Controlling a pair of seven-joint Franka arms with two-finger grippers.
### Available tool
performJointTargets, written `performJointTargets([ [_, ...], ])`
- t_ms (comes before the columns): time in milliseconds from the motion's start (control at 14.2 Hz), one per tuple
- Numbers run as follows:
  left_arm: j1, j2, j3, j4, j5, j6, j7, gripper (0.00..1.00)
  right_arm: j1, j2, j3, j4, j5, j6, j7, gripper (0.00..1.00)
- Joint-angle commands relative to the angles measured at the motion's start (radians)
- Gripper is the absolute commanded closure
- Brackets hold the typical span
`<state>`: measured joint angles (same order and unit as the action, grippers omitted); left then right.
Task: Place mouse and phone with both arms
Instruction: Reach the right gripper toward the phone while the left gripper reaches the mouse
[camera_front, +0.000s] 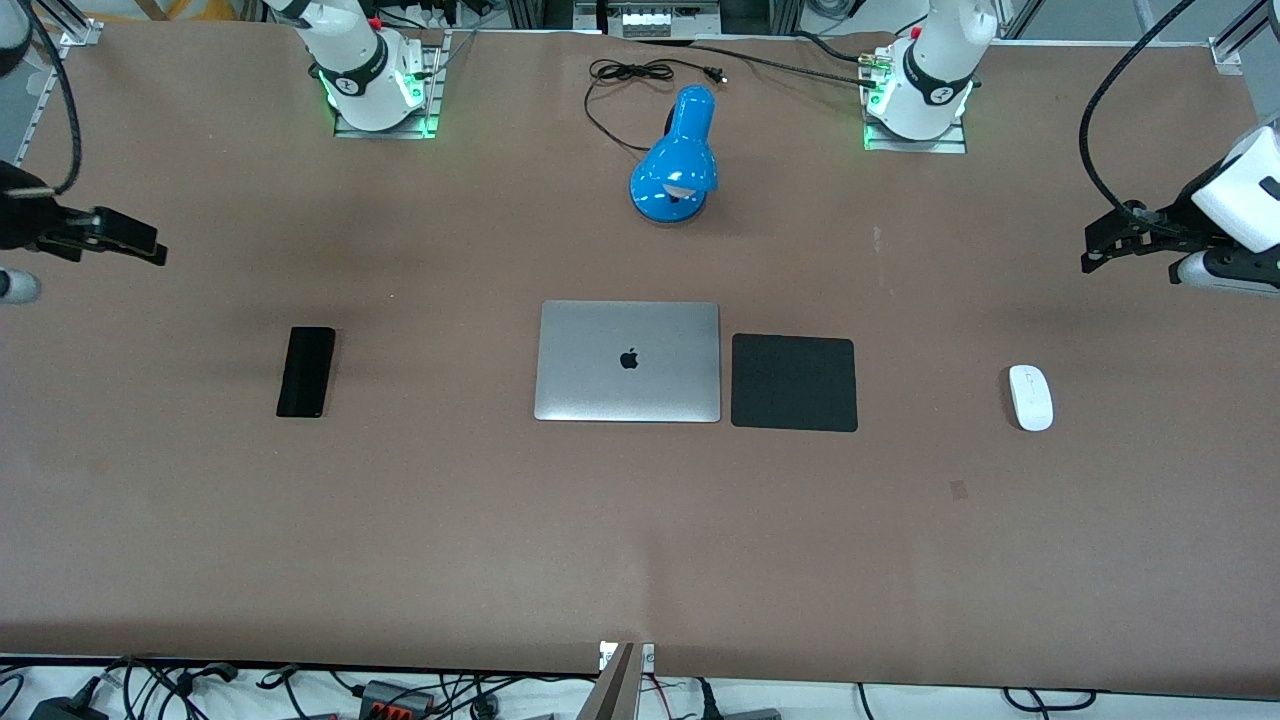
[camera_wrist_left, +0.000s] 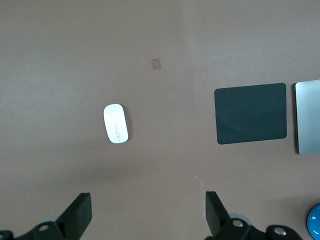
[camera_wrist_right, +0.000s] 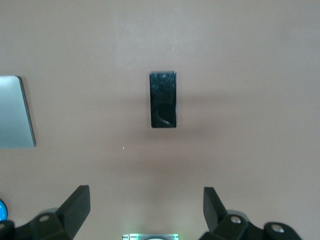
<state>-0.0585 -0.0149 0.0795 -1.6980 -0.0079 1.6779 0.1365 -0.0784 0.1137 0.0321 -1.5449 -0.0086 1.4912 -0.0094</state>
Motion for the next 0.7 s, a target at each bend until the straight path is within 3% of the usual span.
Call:
performJointTargets([
  [0, 0.015, 0.042, -0.003, 0.026, -0.007, -0.017, 0.005, 0.00, -0.012, 0.001, 0.015, -0.110, -0.024, 0.064, 0.002, 0.00],
  [281, 0.048, 0.177, 0.008, 0.021, -0.006, -0.008, -0.006, 0.00, -0.017, -0.006, 0.015, -0.375, -0.033, 0.338, 0.002, 0.00],
  [633, 0.123, 0.390, 0.010, 0.004, 0.003, 0.235, 0.006, 0.00, -0.020, 0.012, 0.014, -0.697, -0.033, 0.806, -0.003, 0.00],
])
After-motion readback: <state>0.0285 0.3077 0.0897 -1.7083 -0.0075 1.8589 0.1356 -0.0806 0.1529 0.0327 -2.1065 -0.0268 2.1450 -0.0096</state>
